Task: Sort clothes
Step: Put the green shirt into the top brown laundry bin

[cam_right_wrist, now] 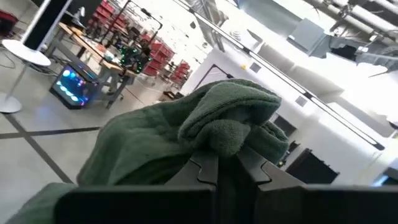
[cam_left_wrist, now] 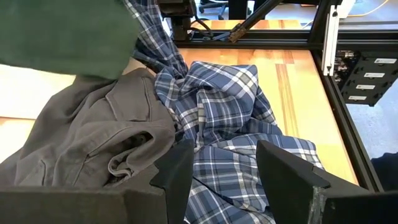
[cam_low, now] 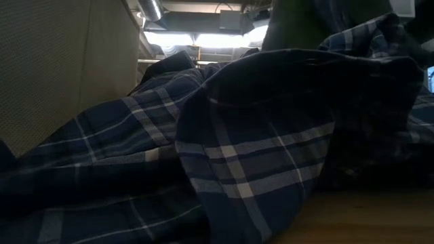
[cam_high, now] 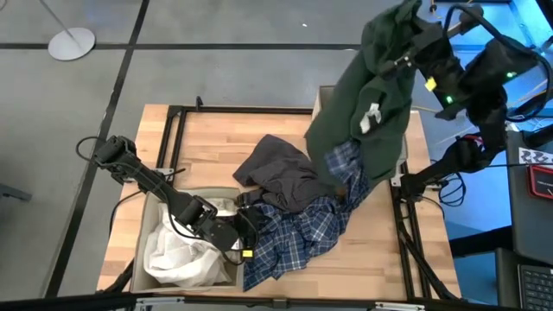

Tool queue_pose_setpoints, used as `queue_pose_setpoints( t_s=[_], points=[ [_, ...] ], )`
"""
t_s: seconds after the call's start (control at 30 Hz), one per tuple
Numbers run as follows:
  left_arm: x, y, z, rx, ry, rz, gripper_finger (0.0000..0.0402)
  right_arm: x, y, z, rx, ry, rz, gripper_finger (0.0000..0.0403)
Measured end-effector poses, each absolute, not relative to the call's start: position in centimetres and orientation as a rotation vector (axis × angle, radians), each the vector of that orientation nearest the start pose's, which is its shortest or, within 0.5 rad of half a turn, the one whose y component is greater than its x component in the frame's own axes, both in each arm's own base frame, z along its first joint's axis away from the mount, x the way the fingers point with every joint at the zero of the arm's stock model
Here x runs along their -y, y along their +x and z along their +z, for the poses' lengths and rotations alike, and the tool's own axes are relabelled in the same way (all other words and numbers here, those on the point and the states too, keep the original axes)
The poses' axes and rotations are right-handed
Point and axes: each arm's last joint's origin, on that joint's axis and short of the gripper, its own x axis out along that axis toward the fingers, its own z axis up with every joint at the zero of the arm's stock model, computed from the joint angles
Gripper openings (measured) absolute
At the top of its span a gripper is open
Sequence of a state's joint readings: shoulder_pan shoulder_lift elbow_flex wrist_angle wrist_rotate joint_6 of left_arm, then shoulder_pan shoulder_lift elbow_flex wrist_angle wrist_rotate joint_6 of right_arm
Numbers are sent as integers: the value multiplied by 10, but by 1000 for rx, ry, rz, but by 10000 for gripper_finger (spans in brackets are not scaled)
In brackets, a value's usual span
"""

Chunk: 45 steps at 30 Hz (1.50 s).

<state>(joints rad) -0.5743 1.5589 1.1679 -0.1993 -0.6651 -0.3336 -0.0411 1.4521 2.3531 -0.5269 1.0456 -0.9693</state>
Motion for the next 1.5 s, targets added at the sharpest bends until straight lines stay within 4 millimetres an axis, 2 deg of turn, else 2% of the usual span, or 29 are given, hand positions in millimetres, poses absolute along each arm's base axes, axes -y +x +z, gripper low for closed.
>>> queue_pose_setpoints(
  t_s=[0.17,0.37,0.67,0.93,1.07,1.23,1.4,1.5],
  points=[
    [171,296,279,-457,16,166,166,52,171,614,-245,-625,-1140,16],
    [171,296,279,-457,16,166,166,82,181,578,-439,-477,-1093,16],
    [171,296,279,-456,12,167,166,128,199,502,-846,-346,-1143,16],
    [171,296,279,-455,5,168,166,154,207,416,-1094,-210,-1080,17],
    [171,296,279,-455,4,168,166,167,208,374,-1168,-108,-1043,17],
    [171,296,279,-455,-5,171,166,177,209,330,-1193,-16,-1000,17],
    [171,296,279,-455,-5,170,166,182,208,299,-1203,45,-934,28],
    [171,296,279,-455,-4,170,166,181,208,290,-1216,49,-931,41]
  ],
)
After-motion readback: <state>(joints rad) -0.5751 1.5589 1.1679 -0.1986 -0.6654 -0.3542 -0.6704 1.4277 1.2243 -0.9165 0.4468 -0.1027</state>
